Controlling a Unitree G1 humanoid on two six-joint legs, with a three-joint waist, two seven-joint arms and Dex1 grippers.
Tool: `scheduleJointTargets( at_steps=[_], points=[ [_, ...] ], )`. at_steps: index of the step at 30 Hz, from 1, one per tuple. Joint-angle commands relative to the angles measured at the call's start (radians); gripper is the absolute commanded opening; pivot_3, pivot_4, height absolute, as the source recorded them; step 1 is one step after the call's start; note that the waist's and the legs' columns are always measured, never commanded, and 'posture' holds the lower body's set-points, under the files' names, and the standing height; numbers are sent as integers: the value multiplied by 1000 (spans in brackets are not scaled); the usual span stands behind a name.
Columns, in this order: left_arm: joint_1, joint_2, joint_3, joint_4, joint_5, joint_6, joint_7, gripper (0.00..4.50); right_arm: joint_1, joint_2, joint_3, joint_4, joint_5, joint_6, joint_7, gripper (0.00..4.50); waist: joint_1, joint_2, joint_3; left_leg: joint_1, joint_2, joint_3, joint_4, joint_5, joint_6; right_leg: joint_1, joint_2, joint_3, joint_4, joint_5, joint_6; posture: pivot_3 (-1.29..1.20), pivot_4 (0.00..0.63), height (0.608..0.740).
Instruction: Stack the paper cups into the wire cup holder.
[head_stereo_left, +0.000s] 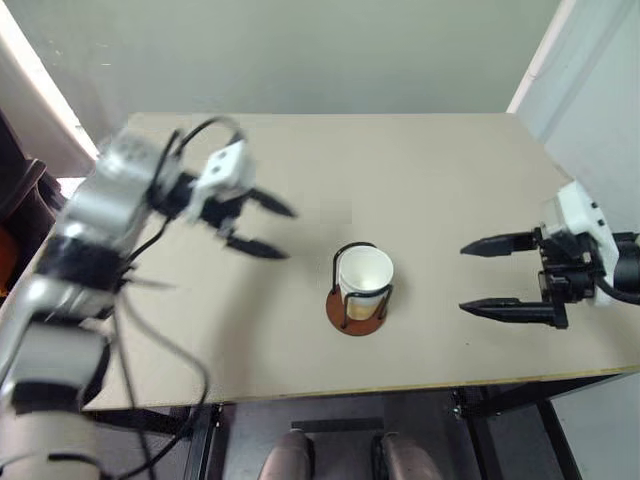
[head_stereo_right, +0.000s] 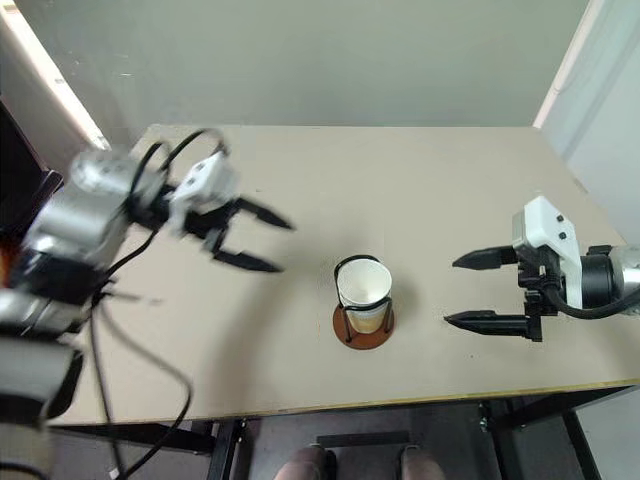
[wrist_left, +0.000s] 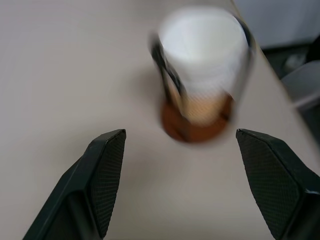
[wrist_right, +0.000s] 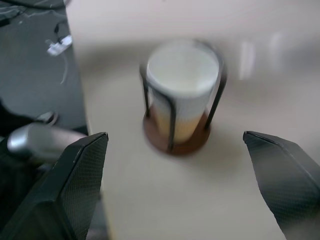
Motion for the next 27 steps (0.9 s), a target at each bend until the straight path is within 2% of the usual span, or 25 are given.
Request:
scheduleJointTargets(
  at_steps=[1, 3, 4, 5, 9, 15, 27],
  points=[
    [170, 114, 189, -154, -75, 134, 52, 3766, -3, -16, -66, 51, -37, -36, 6, 4500, 3, -1, 0, 0, 0, -1, 0, 0, 0, 0, -1, 0, 0, 0, -1, 0, 150, 740],
    [329, 174, 301, -223, -107, 184, 62, 3766, -17, -4, -56, 81, -53, -55, 3, 4500, 7, -1, 0, 1, 0, -2, 0, -1, 1, 1, -1, 0, 0, -2, -3, 0, 150, 740],
    [389, 190, 356, -244, -117, 209, 77, 3766, -31, 3, -45, 91, -56, -61, 0, 4500, 9, -1, -1, 3, 0, -2, 0, -5, 8, 2, -1, 0, 1, -3, -6, 0, 150, 740],
    [437, 196, 407, -254, -123, 225, 97, 3766, -48, 11, -29, 100, -59, -65, -4, 4500, 11, -1, -1, 4, 0, -2, 0, -6, 10, 3, -1, -1, 1, -7, -12, 0, 150, 740],
    [514, 174, 515, -289, -131, 270, 172, 3766, -100, 37, 26, 133, -83, -81, 0, 4500, 12, -2, -1, 6, 0, -2, -2, -6, 10, 4, -1, -2, 4, -4, -21, 0, 150, 740],
    [561, 130, 587, -362, -150, 312, 241, 3766, -193, 62, 106, 201, -132, -116, 36, 4500, -1, -2, -1, 18, 0, -2, -6, -2, 8, 9, 0, 0, 4, 1, -29, 0, 150, 740],
    [604, 103, 643, -425, -168, 341, 286, 3766, -262, 91, 159, 244, -169, -135, 87, 4500, -6, -2, -1, 19, 1, -3, -18, -2, 4, 5, 1, 0, 4, 0, -32, 0, 150, 740]
  ],
)
